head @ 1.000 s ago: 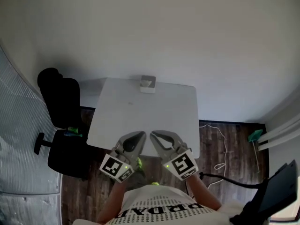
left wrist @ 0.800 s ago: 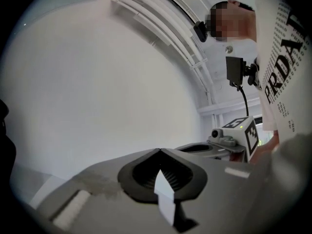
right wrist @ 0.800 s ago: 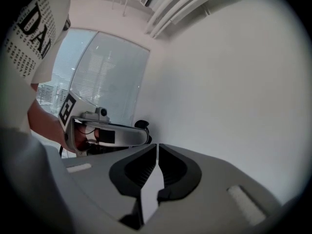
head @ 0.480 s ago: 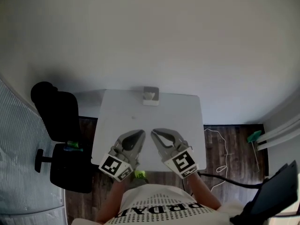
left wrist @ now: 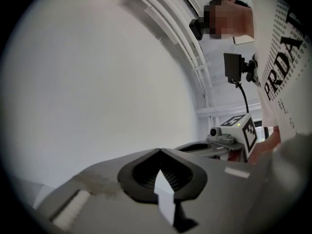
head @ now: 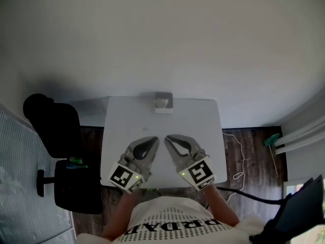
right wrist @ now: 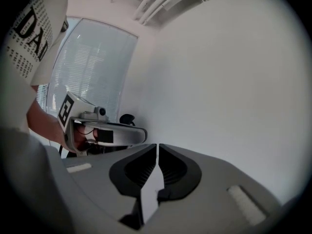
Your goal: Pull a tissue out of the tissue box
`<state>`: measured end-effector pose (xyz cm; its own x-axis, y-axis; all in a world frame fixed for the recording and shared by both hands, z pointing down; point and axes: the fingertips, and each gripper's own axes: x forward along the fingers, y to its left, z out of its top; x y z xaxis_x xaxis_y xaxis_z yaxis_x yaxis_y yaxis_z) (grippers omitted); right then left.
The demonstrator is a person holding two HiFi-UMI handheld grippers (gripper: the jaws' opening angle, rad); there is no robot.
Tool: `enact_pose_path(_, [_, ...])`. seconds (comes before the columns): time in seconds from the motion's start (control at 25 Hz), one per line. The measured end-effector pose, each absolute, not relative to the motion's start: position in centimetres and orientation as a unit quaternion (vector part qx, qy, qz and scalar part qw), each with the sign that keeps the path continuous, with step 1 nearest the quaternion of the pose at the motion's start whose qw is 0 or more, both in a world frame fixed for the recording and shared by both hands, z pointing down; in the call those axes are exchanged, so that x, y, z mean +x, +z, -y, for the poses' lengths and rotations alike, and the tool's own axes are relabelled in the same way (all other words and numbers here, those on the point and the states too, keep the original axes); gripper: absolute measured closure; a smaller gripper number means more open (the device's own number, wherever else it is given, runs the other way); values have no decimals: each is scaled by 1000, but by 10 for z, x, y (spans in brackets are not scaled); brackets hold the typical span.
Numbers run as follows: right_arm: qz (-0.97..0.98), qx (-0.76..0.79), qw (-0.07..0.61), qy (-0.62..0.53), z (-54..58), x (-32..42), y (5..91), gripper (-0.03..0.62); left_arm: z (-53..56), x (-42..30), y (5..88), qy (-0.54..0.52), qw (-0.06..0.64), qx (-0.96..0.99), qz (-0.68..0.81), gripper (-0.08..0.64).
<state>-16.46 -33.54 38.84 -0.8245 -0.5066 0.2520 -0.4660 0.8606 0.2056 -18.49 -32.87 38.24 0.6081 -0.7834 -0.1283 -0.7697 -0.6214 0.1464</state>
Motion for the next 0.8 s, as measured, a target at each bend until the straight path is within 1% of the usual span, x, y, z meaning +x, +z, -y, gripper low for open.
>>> enact_pose_path(0.16, [949, 264, 160, -66, 343, -162, 393, 583, 335, -183, 385, -96, 44, 897, 429, 563])
enact_pose_path(0.56, [957, 241, 147, -69, 364, -158, 387, 581, 354, -171, 378, -91, 40, 890, 445, 563])
enact_pose_path(0.8, [963, 222, 142, -56, 378, -156, 392, 580, 370, -168, 385, -84, 54, 881, 462, 563])
